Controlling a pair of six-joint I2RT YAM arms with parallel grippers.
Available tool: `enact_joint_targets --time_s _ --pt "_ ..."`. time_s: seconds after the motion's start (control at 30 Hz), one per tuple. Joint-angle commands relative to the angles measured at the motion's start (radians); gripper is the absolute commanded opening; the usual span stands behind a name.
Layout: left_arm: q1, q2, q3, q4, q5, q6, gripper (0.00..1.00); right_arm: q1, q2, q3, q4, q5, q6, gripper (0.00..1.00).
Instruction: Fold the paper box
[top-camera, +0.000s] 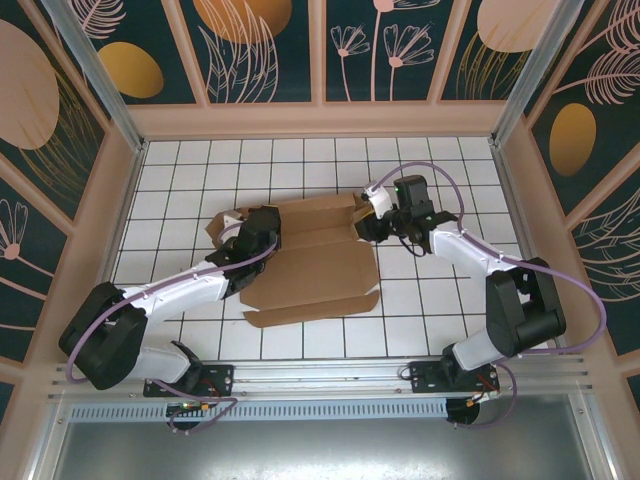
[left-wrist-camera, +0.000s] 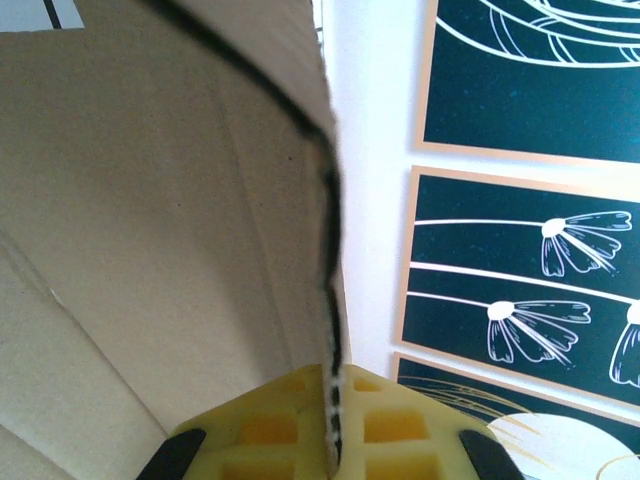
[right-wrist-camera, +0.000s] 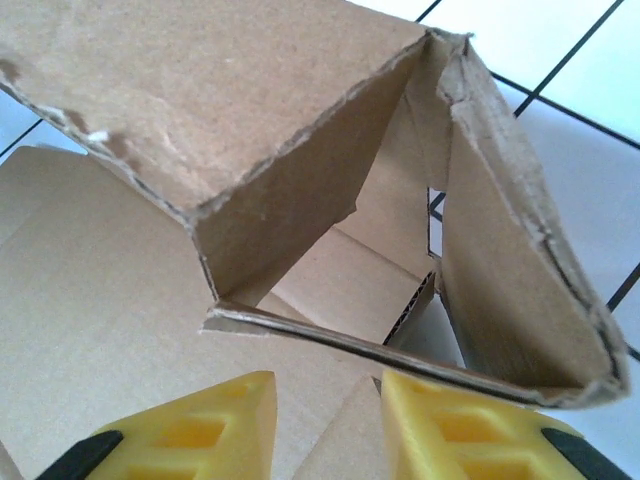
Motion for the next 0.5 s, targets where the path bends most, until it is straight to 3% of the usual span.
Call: enact_joint_targets --time_s 0.0,0.13,0.3,0.47 --pt "0.006 0.019 -0.007 -0.083 0.047 0.029 0.00 -0.003 -0.077 -0.042 0.025 -0.009 -0.020 0.37" --pt "0.015 0.016 -0.017 -0.075 0.049 0.037 0.00 -0.008 -0.164 -0.080 -0.011 0.026 -0.029 0.48" --pt "0.022 0.027 -0.012 -0.066 0.057 0.051 0.00 -0.041 -0.288 -0.179 0.010 0.028 -0.048 0.47" --pt "0.028 0.044 0.003 -0.066 0.074 0.059 0.00 -0.161 -0.388 -0.243 0.132 -0.071 -0.032 0.45"
